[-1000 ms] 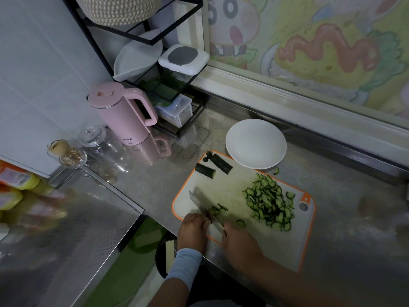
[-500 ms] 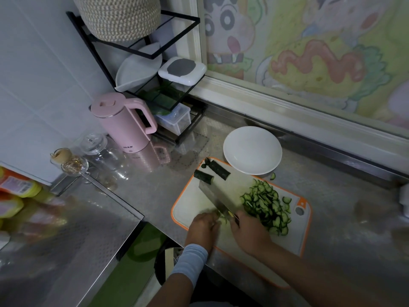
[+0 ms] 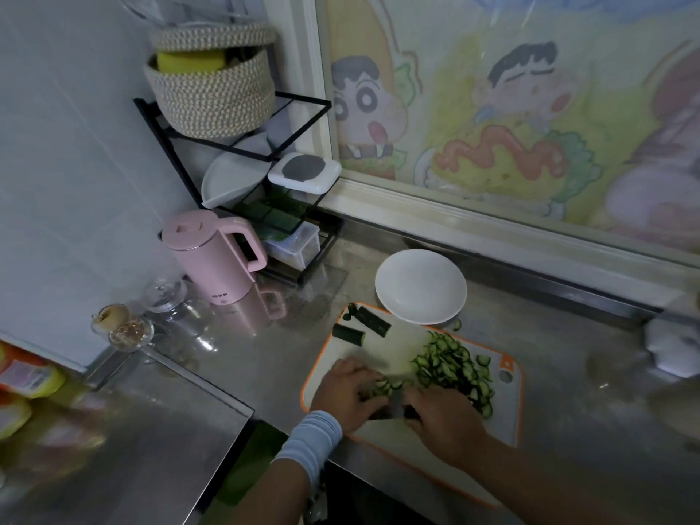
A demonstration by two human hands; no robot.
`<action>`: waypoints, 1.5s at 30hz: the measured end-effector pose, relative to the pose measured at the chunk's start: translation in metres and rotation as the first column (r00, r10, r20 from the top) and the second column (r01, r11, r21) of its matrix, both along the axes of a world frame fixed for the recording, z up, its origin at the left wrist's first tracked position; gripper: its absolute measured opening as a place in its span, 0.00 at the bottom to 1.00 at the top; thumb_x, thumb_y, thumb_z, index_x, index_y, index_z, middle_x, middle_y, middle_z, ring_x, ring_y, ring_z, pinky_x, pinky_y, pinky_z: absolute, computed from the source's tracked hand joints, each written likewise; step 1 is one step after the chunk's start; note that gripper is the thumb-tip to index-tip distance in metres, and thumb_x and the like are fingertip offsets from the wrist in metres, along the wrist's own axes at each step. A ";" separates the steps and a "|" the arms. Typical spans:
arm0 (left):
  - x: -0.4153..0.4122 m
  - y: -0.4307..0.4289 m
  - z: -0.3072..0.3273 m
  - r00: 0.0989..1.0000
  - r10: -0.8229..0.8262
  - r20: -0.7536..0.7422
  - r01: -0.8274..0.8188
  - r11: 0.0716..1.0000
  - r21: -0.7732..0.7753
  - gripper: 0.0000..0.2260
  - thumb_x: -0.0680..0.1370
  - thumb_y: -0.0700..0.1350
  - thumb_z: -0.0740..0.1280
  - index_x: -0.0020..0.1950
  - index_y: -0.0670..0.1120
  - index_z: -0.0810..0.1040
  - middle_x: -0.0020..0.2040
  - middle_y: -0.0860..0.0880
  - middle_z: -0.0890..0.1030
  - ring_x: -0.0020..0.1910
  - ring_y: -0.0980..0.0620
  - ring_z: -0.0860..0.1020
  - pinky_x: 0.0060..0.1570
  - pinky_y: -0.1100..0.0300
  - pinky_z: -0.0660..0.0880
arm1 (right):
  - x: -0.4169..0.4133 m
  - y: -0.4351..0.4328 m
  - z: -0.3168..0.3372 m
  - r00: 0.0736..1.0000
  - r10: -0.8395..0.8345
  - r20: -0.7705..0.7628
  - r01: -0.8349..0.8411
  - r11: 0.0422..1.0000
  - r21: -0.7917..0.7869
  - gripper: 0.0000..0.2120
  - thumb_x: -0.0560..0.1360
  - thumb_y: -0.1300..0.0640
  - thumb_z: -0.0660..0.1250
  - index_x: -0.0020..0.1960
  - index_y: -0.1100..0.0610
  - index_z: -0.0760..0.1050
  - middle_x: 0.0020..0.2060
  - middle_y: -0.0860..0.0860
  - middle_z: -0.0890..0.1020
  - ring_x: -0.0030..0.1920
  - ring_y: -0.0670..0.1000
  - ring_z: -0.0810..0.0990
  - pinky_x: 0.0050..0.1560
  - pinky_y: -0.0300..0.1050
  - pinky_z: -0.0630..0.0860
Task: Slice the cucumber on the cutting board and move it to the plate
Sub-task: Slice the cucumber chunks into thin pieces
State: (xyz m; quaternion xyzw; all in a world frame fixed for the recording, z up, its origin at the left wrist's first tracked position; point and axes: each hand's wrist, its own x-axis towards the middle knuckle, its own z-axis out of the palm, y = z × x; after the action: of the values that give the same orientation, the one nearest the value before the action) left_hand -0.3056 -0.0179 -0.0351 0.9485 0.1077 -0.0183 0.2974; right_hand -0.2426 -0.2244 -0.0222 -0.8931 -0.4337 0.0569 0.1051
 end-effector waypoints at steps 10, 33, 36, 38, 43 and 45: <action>0.032 -0.019 -0.007 0.991 -0.132 -0.009 0.131 0.990 -0.060 0.13 0.76 0.54 0.65 0.60 0.55 0.79 0.59 0.51 0.77 0.62 0.51 0.70 0.62 0.61 0.66 | -0.015 -0.006 -0.004 0.996 -0.054 0.064 0.059 0.996 -0.069 0.06 0.67 0.45 0.69 0.40 0.45 0.75 0.31 0.45 0.77 0.31 0.48 0.76 0.28 0.40 0.67; 0.035 -0.020 -0.006 0.995 0.089 -0.042 -0.092 0.991 -0.092 0.07 0.74 0.44 0.63 0.47 0.51 0.81 0.51 0.52 0.80 0.49 0.51 0.77 0.51 0.61 0.73 | 0.023 -0.047 0.008 0.997 -0.026 -0.073 0.029 0.999 0.034 0.03 0.71 0.49 0.64 0.41 0.46 0.71 0.31 0.48 0.77 0.31 0.51 0.73 0.28 0.42 0.64; 0.017 -0.031 -0.001 0.997 -0.031 -0.066 0.021 0.989 -0.143 0.14 0.68 0.42 0.58 0.44 0.51 0.83 0.50 0.52 0.80 0.49 0.53 0.78 0.55 0.60 0.74 | 0.032 -0.044 0.010 0.995 -0.022 -0.094 0.025 0.999 0.034 0.02 0.71 0.50 0.63 0.40 0.47 0.73 0.32 0.48 0.78 0.32 0.51 0.75 0.27 0.44 0.68; 0.011 -0.029 -0.007 0.989 -0.090 -0.118 0.084 0.995 -0.060 0.21 0.69 0.39 0.57 0.57 0.50 0.81 0.61 0.52 0.77 0.61 0.55 0.73 0.67 0.67 0.62 | 0.036 -0.041 0.013 0.995 -0.007 -0.103 0.011 0.999 0.044 0.03 0.71 0.51 0.62 0.39 0.48 0.73 0.31 0.49 0.78 0.31 0.51 0.75 0.27 0.44 0.68; 0.019 -0.027 -0.003 0.977 0.174 -0.125 -0.185 0.979 -0.083 0.24 0.71 0.30 0.57 0.59 0.48 0.80 0.63 0.51 0.76 0.63 0.51 0.73 0.64 0.73 0.59 | 0.046 -0.042 0.020 0.996 0.049 -0.077 -0.045 0.998 0.053 0.02 0.70 0.50 0.64 0.42 0.46 0.74 0.33 0.46 0.80 0.33 0.49 0.77 0.27 0.41 0.67; 0.019 -0.025 0.002 0.943 0.324 -0.079 -0.329 0.943 -0.050 0.21 0.72 0.32 0.57 0.54 0.51 0.81 0.58 0.54 0.78 0.57 0.52 0.75 0.59 0.68 0.66 | 0.049 -0.043 0.022 0.992 0.057 -0.113 -0.056 0.998 0.015 0.06 0.72 0.46 0.62 0.46 0.46 0.73 0.37 0.48 0.81 0.37 0.51 0.78 0.30 0.43 0.70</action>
State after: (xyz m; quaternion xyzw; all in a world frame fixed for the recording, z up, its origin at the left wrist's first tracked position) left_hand -0.2868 -0.0431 -0.0328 0.9065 0.2731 -0.0049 0.3220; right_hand -0.1938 -0.2678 -0.0001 -0.8752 -0.4525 0.1079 0.1329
